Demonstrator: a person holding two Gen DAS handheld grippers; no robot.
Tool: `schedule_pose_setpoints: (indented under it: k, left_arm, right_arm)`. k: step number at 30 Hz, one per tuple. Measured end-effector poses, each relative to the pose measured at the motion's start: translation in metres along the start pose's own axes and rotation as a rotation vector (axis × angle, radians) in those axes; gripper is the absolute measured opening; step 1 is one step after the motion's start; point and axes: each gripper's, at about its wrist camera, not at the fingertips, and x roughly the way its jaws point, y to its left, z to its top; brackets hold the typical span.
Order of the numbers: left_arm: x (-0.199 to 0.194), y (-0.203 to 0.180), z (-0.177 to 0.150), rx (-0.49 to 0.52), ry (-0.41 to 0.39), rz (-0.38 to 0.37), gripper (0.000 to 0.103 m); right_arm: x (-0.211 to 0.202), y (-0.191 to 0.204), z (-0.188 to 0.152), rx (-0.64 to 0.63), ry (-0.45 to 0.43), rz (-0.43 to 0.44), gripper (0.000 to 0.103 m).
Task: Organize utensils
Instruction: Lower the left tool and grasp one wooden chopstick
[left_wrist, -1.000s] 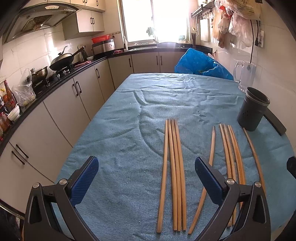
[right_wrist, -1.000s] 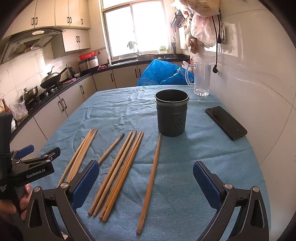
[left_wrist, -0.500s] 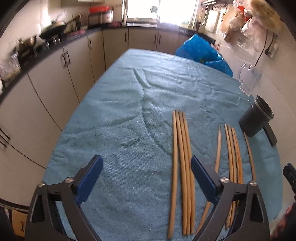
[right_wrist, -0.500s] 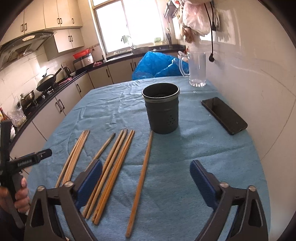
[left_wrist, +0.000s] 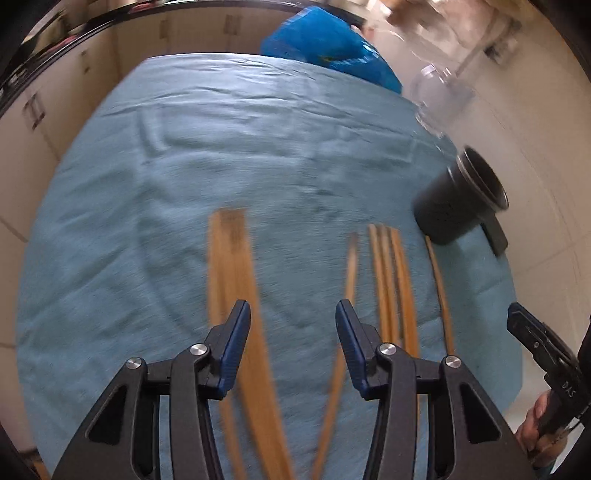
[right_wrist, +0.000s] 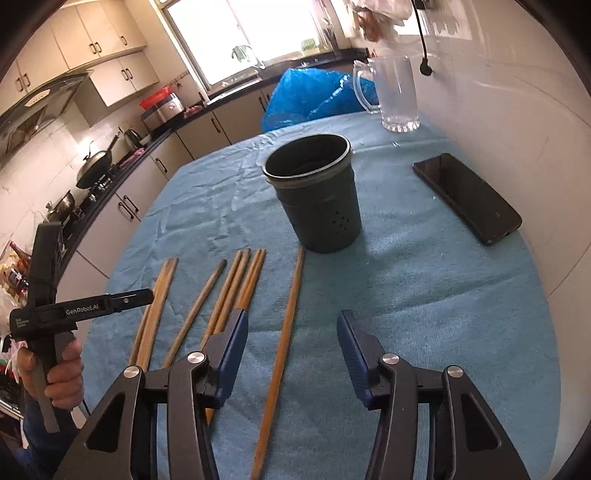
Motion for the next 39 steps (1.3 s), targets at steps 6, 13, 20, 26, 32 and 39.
schedule_pose_setpoints:
  k: [6, 13, 20, 26, 32, 39]
  left_arm:
    - [0.040, -0.030, 0.018, 0.066, 0.072, 0.033, 0.045]
    - [0.058, -0.044, 0.033, 0.089, 0.056, 0.095, 0.023]
    - [0.051, -0.024, 0.031, 0.036, 0.061, 0.099, 0.007]
    - [0.050, -0.020, 0.031, 0.034, 0.059, 0.081, 0.007]
    - [0.052, -0.019, 0.035, 0.035, 0.046, 0.073, 0.007]
    - [0.043, -0.023, 0.032, 0.046, 0.011, 0.040, 0.007]
  right_arm:
    - [0.007, -0.010, 0.002, 0.035, 0.022, -0.008, 0.054]
    - [0.019, -0.012, 0.013, 0.023, 0.051, -0.027, 0.049]
    - [0.059, 0.002, 0.033, -0.020, 0.124, -0.082, 0.049]
    - [0.097, 0.017, 0.043, -0.079, 0.185, -0.163, 0.044]
    - [0.117, 0.030, 0.046, -0.174, 0.202, -0.266, 0.029]
    - [0.108, 0.032, 0.046, -0.162, 0.195, -0.201, 0.006]
